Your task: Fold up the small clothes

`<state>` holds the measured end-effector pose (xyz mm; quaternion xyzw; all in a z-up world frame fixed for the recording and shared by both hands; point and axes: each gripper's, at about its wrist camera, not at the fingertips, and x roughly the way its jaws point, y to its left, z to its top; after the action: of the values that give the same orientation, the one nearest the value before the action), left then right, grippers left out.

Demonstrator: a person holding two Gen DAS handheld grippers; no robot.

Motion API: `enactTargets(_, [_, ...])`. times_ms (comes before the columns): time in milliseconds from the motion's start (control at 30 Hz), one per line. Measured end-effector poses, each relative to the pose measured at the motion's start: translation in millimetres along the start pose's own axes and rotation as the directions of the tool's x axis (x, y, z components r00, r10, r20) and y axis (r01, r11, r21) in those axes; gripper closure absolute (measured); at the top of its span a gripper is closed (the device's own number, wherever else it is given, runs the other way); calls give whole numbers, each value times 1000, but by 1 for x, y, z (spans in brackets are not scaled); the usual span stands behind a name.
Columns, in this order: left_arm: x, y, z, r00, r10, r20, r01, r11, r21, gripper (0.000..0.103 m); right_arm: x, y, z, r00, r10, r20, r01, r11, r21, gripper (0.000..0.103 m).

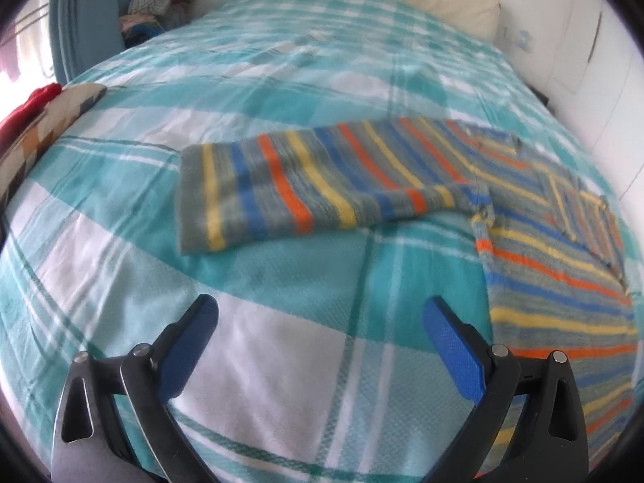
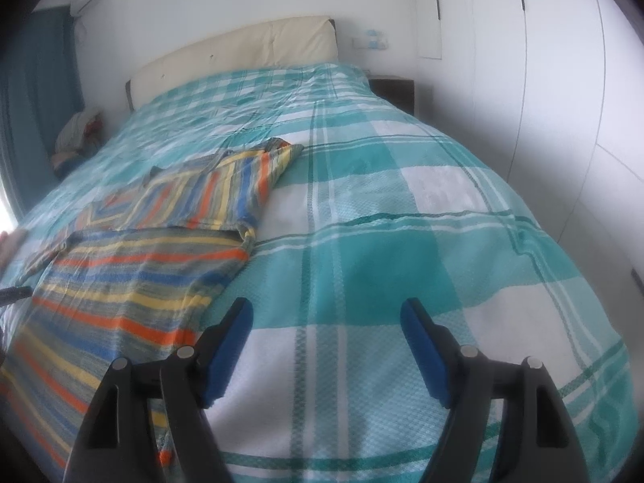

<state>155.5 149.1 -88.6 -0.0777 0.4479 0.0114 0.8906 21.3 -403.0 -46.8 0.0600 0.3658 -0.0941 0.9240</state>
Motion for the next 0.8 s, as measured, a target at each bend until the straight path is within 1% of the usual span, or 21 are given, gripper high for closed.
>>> enactTargets(67, [-11,30,20,999,-4,41,8,996,-87,1,-1,0,0,1000,8,3,-8,1000,-1,28])
enactTargets(133, [-13,66,41,998,-11,54,22,980,-196,1,0,1,0,1000,16,0,-16,1000,0,28])
enactTargets(200, [2,94,59,999,-35,6,35,962,-270,2,2,2,1,1000,25,-4,-25,1000,3,28])
enactTargets(267, [22,108,71,996,-56,-63,34,950,-310,4,3,3,2,1000,31,-5,-31,1000,5,28])
enactTargets(300, [29,108,73,993,-75,-86,45,951,-307,11,3,4,2,999,32,-3,-32,1000,3,28])
enactTargets(333, [39,105,76,987,-108,-118,69,954,-293,21,3,5,2,1000,31,-2,-31,1000,-1,28])
enactTargets(400, [57,95,79,971,-153,-186,100,959,-265,28,2,7,1,1000,22,1,-22,1000,-10,28])
enactTargets(433, [64,91,79,966,-150,-211,92,962,-258,34,1,8,1,1000,20,4,-20,1000,-13,28])
enactTargets(467, [69,88,78,966,-132,-223,72,964,-257,38,0,8,1,1000,19,6,-19,1000,-14,28])
enactTargets(500, [71,87,77,968,-109,-227,48,964,-260,53,0,8,0,1000,18,7,-18,1000,-15,28])
enactTargets(533, [74,87,77,969,-98,-225,36,963,-267,88,0,8,1,1000,19,6,-18,1000,-13,28])
enactTargets(567, [75,87,76,967,-100,-233,33,961,-275,102,0,8,0,1000,20,5,-20,1000,-11,28])
enactTargets(600, [75,85,77,967,-93,-236,23,959,-282,101,-1,8,0,1000,23,6,-23,1000,-8,28])
enactTargets(633, [71,82,82,972,-73,-225,9,962,-273,101,-1,8,1,1000,24,8,-24,1000,-7,28])
enactTargets(667, [63,77,88,977,-64,-205,10,967,-256,101,-3,7,1,1000,27,10,-27,1000,-2,28])
enactTargets(733, [40,53,107,987,-63,-145,33,979,-199,101,-4,5,1,999,38,15,-38,999,10,28])
enactTargets(800, [16,17,129,992,-97,-86,87,990,-110,101,-4,3,2,999,51,15,-51,998,24,28])
